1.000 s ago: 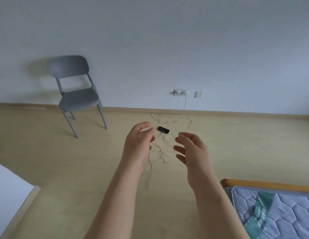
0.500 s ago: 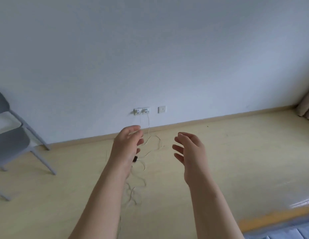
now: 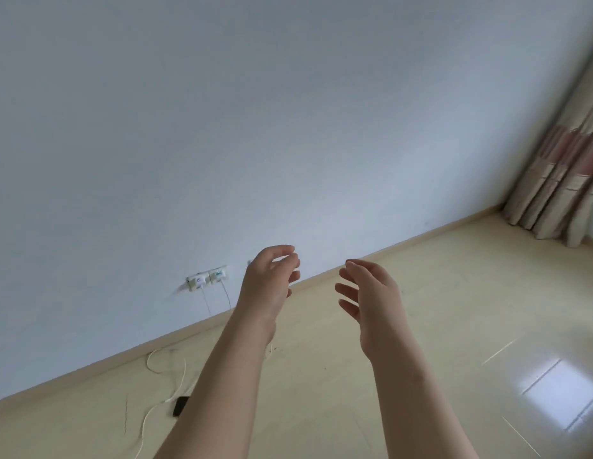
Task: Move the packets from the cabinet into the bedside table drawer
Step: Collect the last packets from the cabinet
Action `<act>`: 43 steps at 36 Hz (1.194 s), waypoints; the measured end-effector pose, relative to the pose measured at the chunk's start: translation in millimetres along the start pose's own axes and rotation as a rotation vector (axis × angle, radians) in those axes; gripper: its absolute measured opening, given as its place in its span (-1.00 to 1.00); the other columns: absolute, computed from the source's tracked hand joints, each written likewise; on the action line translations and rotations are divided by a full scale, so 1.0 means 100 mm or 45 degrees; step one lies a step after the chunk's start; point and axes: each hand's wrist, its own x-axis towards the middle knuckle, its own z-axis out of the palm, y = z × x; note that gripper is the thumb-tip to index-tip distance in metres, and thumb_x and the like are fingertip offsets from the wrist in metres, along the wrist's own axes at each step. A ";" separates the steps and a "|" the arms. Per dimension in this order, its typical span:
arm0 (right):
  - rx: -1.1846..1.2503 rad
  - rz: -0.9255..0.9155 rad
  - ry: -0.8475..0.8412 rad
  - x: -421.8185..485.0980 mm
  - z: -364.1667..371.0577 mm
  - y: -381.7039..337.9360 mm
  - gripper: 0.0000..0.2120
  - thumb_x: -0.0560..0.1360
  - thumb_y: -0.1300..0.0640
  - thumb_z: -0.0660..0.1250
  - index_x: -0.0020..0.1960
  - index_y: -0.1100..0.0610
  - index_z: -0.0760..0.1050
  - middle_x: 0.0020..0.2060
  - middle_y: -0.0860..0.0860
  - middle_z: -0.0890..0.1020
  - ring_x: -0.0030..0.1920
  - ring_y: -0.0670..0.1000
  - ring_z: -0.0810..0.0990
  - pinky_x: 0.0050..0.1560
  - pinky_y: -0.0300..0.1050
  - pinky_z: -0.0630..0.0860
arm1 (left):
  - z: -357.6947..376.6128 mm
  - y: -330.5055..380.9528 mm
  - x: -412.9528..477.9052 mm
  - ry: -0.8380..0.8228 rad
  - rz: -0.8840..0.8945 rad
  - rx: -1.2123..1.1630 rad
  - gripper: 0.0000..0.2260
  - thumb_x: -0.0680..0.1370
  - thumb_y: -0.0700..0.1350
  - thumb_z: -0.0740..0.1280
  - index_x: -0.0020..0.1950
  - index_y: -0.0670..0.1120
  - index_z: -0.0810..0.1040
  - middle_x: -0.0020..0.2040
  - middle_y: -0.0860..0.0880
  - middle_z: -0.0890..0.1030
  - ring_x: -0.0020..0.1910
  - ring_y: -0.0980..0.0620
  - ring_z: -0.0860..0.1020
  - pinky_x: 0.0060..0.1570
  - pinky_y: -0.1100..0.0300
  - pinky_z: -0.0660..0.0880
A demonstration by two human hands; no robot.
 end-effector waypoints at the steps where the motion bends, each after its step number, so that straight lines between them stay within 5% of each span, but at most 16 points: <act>1: 0.003 -0.003 0.021 0.15 0.01 -0.05 -0.91 0.55 0.17 0.24 -0.09 0.02 0.49 -0.02 0.01 0.59 -0.07 0.00 0.58 0.01 -0.07 0.48 | 0.10 0.04 0.17 -0.044 -0.001 0.015 -0.87 0.57 -0.13 0.24 -0.04 0.08 0.53 0.07 -0.03 0.59 0.02 0.05 0.59 0.12 0.04 0.49; 14: 0.188 0.029 0.527 1.93 -0.96 -0.44 -0.89 0.56 0.18 0.22 -0.09 0.04 0.49 -0.05 0.00 0.58 -0.11 0.00 0.58 -0.07 -0.11 0.47 | 1.79 0.11 1.74 -0.459 -0.101 0.168 -0.90 0.57 -0.13 0.24 -0.04 0.05 0.52 0.06 -0.04 0.60 0.00 0.03 0.58 0.10 0.04 0.48; 38: 0.339 -0.106 1.060 4.42 -4.22 -1.83 -0.92 0.57 0.17 0.23 -0.05 0.08 0.49 -0.08 0.02 0.60 -0.11 0.00 0.58 -0.13 -0.14 0.46 | 6.73 0.38 3.18 -1.055 -0.116 0.211 -0.89 0.59 -0.16 0.22 -0.05 0.01 0.50 -0.06 -0.01 0.57 -0.07 0.03 0.55 0.04 0.08 0.46; 43: 0.313 -0.111 1.130 5.16 -4.82 -2.12 -0.93 0.57 0.17 0.22 -0.02 0.10 0.48 -0.04 0.05 0.59 -0.10 0.01 0.57 0.03 -0.05 0.47 | 7.76 0.41 3.55 -1.182 -0.086 0.184 -0.88 0.60 -0.16 0.21 -0.05 0.01 0.51 -0.08 -0.01 0.57 -0.08 0.04 0.54 -0.01 0.11 0.44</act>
